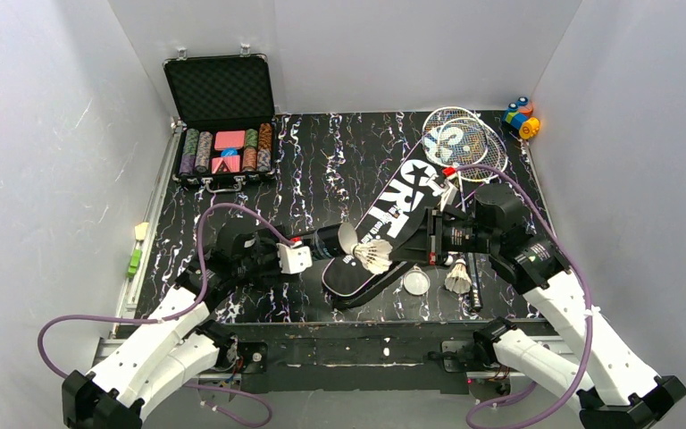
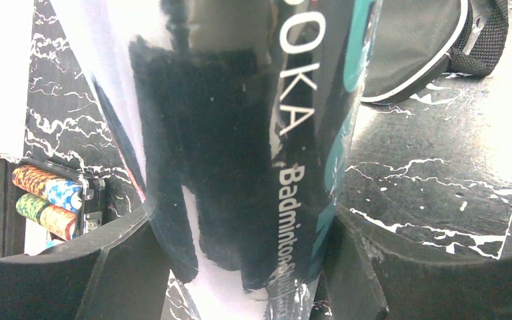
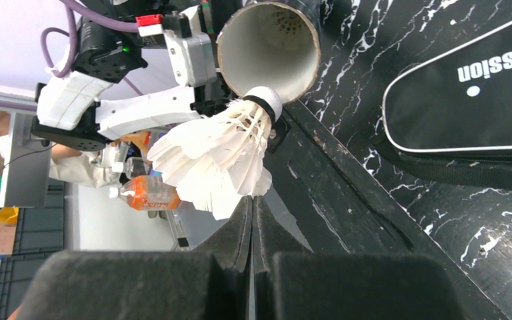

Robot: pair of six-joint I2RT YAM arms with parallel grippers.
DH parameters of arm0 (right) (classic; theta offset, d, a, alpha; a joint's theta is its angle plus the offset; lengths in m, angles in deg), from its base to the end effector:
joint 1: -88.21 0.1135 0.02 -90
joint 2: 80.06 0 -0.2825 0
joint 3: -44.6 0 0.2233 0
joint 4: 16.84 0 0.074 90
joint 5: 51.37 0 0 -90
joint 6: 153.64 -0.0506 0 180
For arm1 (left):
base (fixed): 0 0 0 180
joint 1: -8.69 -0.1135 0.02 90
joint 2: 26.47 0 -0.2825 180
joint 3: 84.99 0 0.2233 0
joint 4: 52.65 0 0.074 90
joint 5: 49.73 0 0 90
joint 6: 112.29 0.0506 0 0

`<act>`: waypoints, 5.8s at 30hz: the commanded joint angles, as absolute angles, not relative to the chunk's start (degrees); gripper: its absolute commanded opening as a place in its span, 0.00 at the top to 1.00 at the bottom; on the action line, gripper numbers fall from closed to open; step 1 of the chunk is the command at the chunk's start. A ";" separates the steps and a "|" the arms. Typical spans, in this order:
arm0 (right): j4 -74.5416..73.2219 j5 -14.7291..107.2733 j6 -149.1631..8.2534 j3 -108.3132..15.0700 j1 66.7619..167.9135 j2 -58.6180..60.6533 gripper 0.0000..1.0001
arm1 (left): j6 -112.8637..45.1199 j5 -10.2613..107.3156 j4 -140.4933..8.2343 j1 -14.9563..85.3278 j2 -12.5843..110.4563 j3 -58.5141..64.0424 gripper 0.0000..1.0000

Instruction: Pack up the badminton gear

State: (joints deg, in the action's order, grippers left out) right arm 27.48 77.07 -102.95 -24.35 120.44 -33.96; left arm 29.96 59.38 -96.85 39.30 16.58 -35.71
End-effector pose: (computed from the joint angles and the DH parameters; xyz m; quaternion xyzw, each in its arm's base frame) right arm 0.0980 0.0989 0.3622 -0.1368 0.7903 0.5315 0.2723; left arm 0.1048 -0.0813 0.2556 0.6410 0.6163 -0.0653 0.4528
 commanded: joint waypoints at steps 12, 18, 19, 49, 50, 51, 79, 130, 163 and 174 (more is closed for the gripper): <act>15.43 80.03 -107.71 -23.66 120.90 -29.99 0.99 | 31.95 62.55 -94.95 39.62 13.53 -33.90 1.00; 12.88 75.98 -108.84 -23.67 123.47 -27.55 0.99 | 29.50 64.43 -95.04 39.75 14.34 -32.59 1.00; 12.89 75.04 -108.70 -23.96 124.15 -26.91 0.99 | 29.09 64.51 -95.08 39.84 14.47 -32.40 1.00; 40.16 42.58 -98.88 -36.28 125.89 -26.62 0.19 | 15.21 64.41 -102.22 41.29 22.54 -29.54 0.96; 41.55 41.44 -98.75 -35.79 125.17 -26.77 0.19 | 14.18 64.92 -102.73 41.29 22.74 -29.04 0.95; 41.76 41.99 -98.98 -34.77 124.45 -26.99 0.19 | 13.41 65.51 -102.93 41.29 22.56 -28.68 0.95; 47.32 11.60 -101.35 -30.69 123.98 -2.52 0.32 | 16.32 65.59 -102.97 41.29 17.45 -30.02 0.95; 31.49 57.68 -112.67 -40.22 126.97 -30.41 0.99 | 21.77 65.66 -104.71 41.29 17.49 -30.52 0.95; 21.86 57.37 -116.25 -28.40 128.77 -23.57 0.78 | 20.97 68.13 -105.23 41.29 16.90 -27.94 0.96; 21.53 54.07 -115.11 -31.26 135.57 -16.82 0.51 | 20.71 68.60 -104.97 41.29 17.56 -27.38 0.96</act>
State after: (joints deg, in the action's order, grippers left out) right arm 24.55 54.40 -115.34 -28.85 133.60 -18.98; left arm 20.95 66.66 -106.17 41.07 17.74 -30.34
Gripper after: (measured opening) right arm 0.481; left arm 0.673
